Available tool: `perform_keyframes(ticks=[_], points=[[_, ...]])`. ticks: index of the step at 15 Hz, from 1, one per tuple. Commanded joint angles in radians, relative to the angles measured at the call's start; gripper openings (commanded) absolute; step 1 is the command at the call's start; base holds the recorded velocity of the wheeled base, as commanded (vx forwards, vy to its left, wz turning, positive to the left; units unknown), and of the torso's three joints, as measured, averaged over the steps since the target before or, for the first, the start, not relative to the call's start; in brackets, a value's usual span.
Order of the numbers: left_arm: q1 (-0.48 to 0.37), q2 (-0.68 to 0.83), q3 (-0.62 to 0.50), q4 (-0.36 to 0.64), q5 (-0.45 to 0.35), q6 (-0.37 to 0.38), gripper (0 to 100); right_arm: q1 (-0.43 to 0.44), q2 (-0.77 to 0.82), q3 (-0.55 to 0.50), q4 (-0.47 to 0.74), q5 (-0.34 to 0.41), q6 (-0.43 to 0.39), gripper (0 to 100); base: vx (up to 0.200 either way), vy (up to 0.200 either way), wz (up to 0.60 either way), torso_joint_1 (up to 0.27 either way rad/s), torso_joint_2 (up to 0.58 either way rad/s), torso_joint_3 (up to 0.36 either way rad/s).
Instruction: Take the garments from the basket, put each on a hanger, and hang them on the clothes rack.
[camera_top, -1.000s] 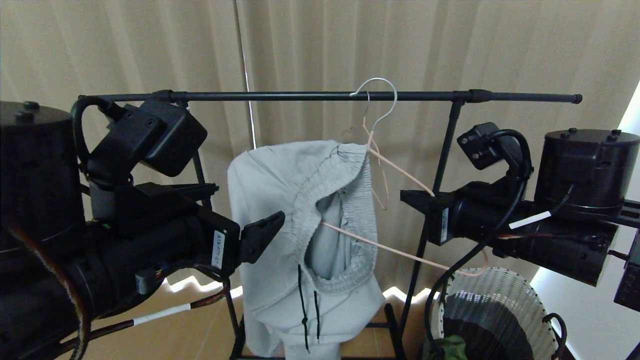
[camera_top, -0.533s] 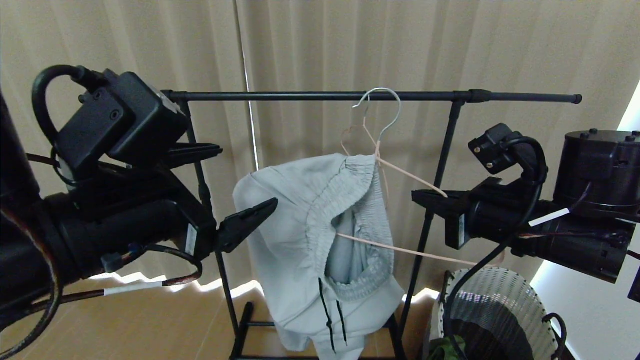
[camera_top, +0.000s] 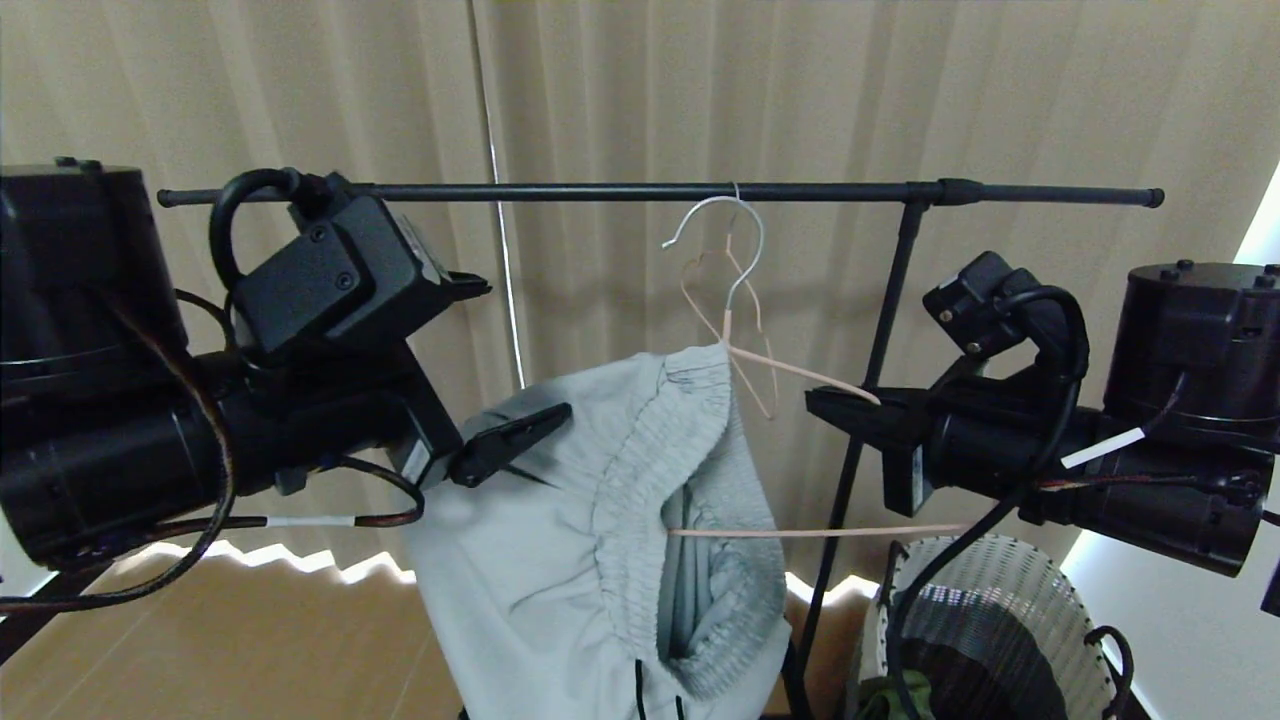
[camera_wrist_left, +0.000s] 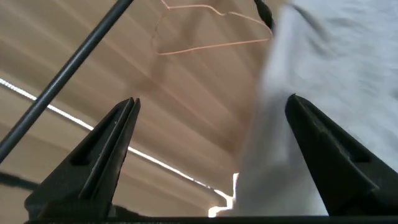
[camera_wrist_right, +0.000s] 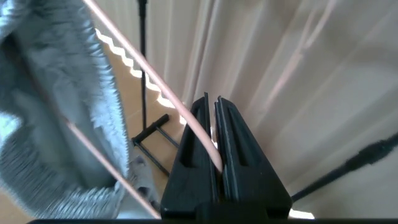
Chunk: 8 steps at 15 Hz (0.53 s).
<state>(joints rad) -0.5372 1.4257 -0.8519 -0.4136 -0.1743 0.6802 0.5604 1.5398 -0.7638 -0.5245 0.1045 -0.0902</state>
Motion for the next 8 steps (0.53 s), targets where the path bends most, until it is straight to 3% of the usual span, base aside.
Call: perform_keyframes(ticks=[1,8], points=[[-0.036,0.058,-0.022,0.001,-0.002,-0.001,100,0.026,0.003,-0.002,-0.002,0.0,-0.002,0,0.0,0.0,0.0,0.0,0.0,0.0],[-0.059,0.068,-0.021,0.001,-0.005,-0.011,100,0.052,0.005,0.015,-0.08,0.004,0.0,0,0.0,0.0,0.0,0.0,0.0,0.0]])
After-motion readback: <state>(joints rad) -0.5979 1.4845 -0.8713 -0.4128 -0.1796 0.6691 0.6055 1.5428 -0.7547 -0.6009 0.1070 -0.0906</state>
